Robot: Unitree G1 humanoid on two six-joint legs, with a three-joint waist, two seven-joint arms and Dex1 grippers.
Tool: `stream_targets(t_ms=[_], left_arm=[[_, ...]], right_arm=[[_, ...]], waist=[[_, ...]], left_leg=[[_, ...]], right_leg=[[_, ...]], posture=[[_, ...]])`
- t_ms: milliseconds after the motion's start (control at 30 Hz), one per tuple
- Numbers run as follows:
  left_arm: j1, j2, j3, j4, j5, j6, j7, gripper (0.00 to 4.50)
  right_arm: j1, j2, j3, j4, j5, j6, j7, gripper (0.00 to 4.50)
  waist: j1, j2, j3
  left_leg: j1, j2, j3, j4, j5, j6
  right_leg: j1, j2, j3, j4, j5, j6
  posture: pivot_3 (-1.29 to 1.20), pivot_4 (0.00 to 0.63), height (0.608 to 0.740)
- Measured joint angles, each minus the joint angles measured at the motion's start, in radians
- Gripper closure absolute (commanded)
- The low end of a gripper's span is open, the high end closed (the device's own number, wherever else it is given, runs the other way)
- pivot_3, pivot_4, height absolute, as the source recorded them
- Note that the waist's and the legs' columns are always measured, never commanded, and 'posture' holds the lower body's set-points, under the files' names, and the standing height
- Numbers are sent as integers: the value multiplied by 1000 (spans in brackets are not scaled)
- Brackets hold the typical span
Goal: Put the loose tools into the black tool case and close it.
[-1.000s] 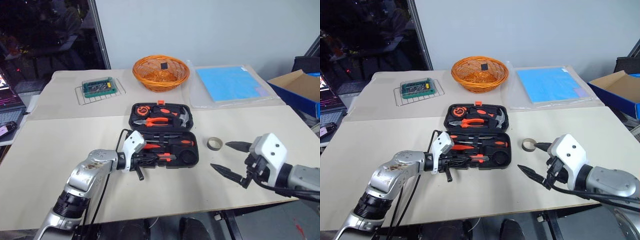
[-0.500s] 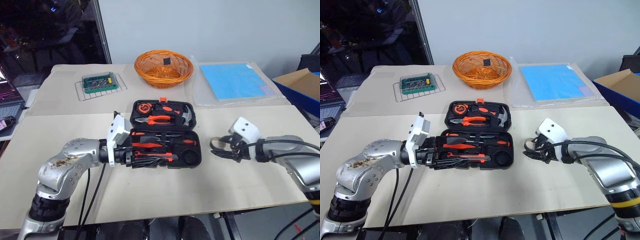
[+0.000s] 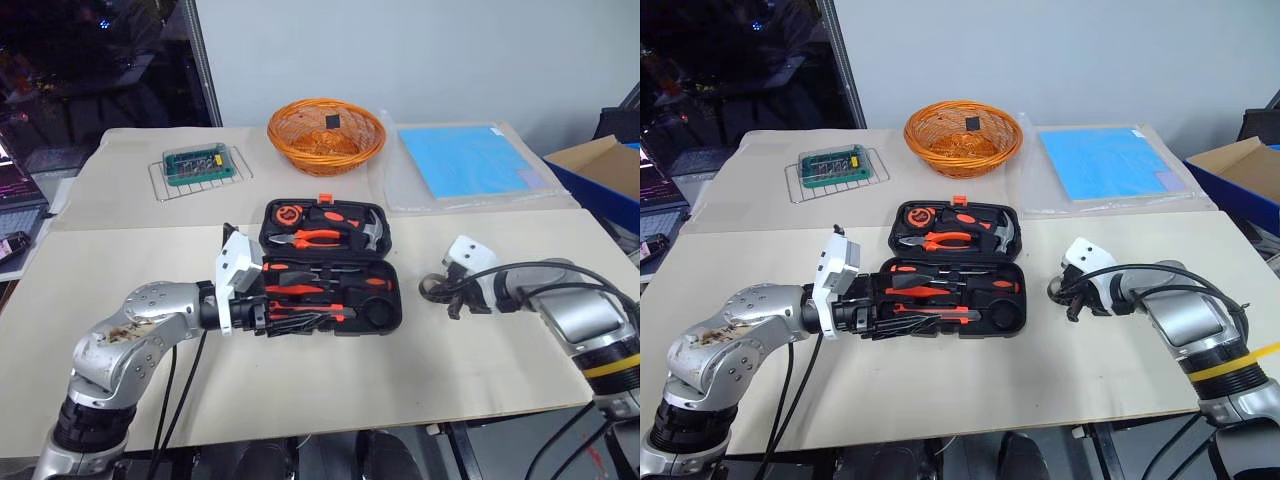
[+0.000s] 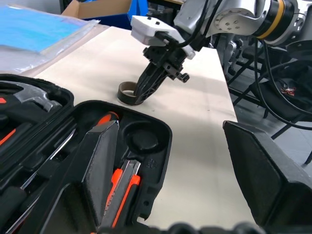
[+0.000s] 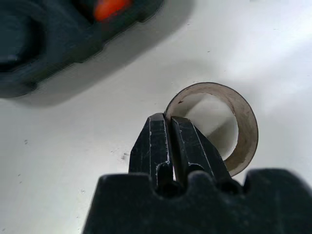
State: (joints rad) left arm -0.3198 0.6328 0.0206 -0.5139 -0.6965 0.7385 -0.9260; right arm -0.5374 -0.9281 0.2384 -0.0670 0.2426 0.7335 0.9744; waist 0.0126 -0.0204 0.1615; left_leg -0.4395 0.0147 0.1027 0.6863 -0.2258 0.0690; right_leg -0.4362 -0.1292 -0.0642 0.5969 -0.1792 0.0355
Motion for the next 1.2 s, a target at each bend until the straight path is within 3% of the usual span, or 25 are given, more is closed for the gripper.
stream_targets(t_ms=[133,267,433,700,733,767,1000,1200], left_arm=[[41,39,16,-9,-13,-16,-21,852],[121,78,43,-22,-14,-70,-70,852],[145,136,82,-20,-49,-79,-121,852],[159,141,82,-17,-50,-87,-122,852],[162,141,82,-17,-49,-87,-122,852],[164,141,82,-17,-49,-87,-122,852],[176,141,82,-7,-37,-110,-114,852],[139,49,100,74,-7,-90,68,852]], right_arm=[[-16,-25,-54,-205,95,109,56,4459],[-73,23,9,-321,117,197,48,4459],[-107,65,135,-337,94,226,46,4459],[-113,58,217,-308,51,226,68,4459],[-117,54,221,-301,48,223,74,3767],[-119,54,224,-296,45,219,77,3615],[-143,52,225,-252,14,189,119,1230],[-72,143,50,-302,146,206,99,1230]], waist=[[-4,0,0],[-7,-1,0],[2,-1,1],[0,-1,1],[0,-1,1],[0,-1,1],[2,-1,1],[1,-2,1]], left_leg=[[0,2,-1,0,0,0],[0,2,-1,0,1,-3],[0,1,-1,0,3,-3],[0,1,0,0,3,-2],[0,1,0,0,3,-2],[0,1,0,0,3,-2],[0,1,0,0,3,-2],[0,1,-1,0,3,-2]], right_leg=[[0,1,0,0,0,0],[-1,1,-1,0,-1,-1],[-3,-1,-1,0,-3,-4],[-2,0,-1,1,2,-6],[-2,0,-2,1,2,-6],[-2,0,-2,1,2,-6],[-1,0,-2,0,2,-5],[-1,1,-2,2,3,-3]], posture=[[0,150,740],[0,150,740],[0,150,740],[0,150,740],[0,150,740],[0,150,740],[0,150,740],[0,150,740]])
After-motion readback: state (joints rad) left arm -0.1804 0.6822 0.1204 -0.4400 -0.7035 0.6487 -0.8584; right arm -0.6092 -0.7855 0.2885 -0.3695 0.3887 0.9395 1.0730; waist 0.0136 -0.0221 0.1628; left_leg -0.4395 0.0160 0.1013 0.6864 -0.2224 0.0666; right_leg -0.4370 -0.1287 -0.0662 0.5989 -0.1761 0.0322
